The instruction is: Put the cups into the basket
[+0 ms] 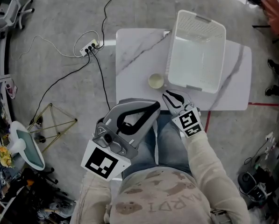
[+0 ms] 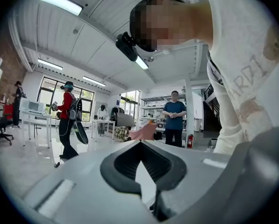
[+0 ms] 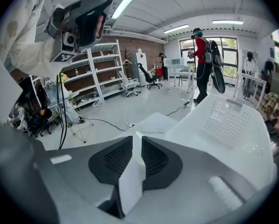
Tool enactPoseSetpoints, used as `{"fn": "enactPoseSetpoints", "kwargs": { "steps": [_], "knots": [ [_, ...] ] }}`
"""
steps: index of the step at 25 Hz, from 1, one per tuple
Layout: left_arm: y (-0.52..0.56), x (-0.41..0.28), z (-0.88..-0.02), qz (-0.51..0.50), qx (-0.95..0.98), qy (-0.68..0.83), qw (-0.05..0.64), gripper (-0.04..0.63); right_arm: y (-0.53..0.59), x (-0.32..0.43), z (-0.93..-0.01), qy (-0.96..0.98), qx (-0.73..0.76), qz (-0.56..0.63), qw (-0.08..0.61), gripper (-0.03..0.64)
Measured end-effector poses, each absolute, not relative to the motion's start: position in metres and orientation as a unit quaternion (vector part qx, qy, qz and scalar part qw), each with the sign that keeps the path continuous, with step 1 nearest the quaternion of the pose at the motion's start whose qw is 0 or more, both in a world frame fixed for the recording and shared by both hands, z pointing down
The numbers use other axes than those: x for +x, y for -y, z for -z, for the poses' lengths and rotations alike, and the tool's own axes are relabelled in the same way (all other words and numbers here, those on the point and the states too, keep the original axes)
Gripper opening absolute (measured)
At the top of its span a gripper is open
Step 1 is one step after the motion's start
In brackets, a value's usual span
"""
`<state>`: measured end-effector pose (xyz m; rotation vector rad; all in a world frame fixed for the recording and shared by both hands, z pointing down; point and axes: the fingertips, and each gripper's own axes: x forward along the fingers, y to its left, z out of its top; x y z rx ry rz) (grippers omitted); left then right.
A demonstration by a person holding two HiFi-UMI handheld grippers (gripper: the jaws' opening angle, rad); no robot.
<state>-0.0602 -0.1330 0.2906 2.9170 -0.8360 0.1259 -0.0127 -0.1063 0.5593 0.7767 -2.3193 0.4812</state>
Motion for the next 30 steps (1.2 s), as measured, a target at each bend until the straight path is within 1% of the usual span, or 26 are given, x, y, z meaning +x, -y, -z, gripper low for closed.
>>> {"fn": "enactPoseSetpoints", "kwargs": {
  "steps": [8,14,23,25,27,30],
  "knots": [
    [0.142,-0.045,-0.349,-0.050,0.963,0.251,0.079,0.000,0.109,0.004,-0.640,0.861,0.304,-0.190,0.361,0.089],
    [0.146,-0.038,-0.385,-0.051,0.965,0.242,0.092,0.000,0.115,0.011,-0.687,0.859,0.281,-0.171,0.391,0.096],
    [0.142,-0.027,-0.410,-0.057,0.965,0.234,0.104,0.000,0.112,0.009,-0.722,0.865,0.247,-0.148,0.412,0.100],
    [0.141,-0.025,-0.415,-0.060,0.965,0.235,0.104,0.000,0.113,0.007,-0.728,0.865,0.245,-0.144,0.414,0.095],
    [0.141,-0.024,-0.417,-0.064,0.964,0.236,0.103,0.000,0.116,0.006,-0.731,0.864,0.248,-0.139,0.416,0.073],
    [0.141,-0.024,-0.421,-0.071,0.964,0.237,0.101,0.000,0.117,0.006,-0.732,0.865,0.251,-0.137,0.413,0.073]
  ]
}}
